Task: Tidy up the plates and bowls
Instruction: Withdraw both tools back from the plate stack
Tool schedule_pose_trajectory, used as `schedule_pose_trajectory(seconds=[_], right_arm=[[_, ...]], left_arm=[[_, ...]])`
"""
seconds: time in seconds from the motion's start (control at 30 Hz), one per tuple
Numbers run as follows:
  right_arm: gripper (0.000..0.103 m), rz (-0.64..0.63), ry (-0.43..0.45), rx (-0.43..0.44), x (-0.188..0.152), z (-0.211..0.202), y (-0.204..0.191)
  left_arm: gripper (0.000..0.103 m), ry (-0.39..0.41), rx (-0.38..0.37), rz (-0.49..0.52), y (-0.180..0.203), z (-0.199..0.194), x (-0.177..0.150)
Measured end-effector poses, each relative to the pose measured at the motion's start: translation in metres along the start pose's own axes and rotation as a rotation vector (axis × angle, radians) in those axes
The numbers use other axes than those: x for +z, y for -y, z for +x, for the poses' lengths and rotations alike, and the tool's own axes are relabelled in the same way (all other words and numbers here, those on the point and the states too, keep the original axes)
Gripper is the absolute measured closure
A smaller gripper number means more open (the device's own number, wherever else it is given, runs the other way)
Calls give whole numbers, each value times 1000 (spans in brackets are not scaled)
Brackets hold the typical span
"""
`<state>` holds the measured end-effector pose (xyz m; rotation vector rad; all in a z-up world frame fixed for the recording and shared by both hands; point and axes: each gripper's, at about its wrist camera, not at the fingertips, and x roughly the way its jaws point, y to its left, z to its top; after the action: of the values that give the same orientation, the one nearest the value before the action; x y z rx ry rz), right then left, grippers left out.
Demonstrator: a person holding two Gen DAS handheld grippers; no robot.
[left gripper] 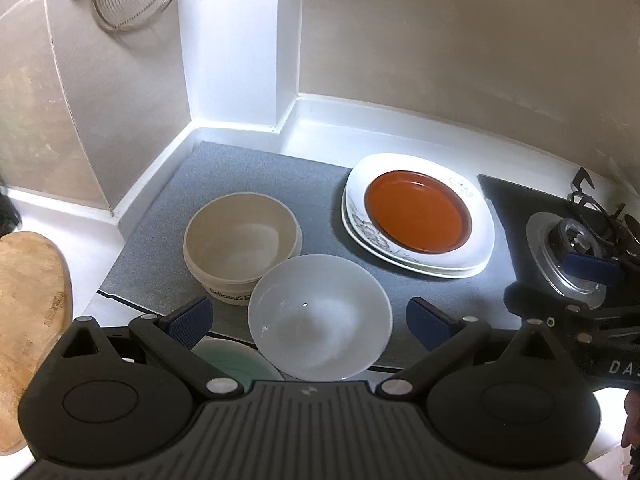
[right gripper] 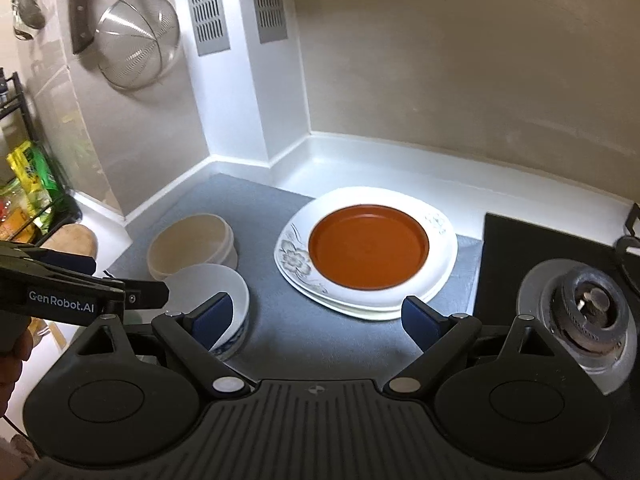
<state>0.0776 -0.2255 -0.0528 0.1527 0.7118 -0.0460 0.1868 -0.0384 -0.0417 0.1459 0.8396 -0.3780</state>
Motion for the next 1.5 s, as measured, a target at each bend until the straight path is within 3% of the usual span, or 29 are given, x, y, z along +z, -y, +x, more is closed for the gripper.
schedule_pose_trajectory(seconds=[0.47,0.8,1.23,1.5], right_arm=[[10,53,89,27,-8,-23,20],[10,66,114,12,-7,-27,19],[10,49,75,-26,1,-17,0],[10,22,57,0,18,5,-22]], left_arm=[[0,69,47,69,29,-29,0],[0,83,31,84,26,-29,5],[0,49,-4,49,1,-16,12],[0,7,54,-42,-42,-3,16]])
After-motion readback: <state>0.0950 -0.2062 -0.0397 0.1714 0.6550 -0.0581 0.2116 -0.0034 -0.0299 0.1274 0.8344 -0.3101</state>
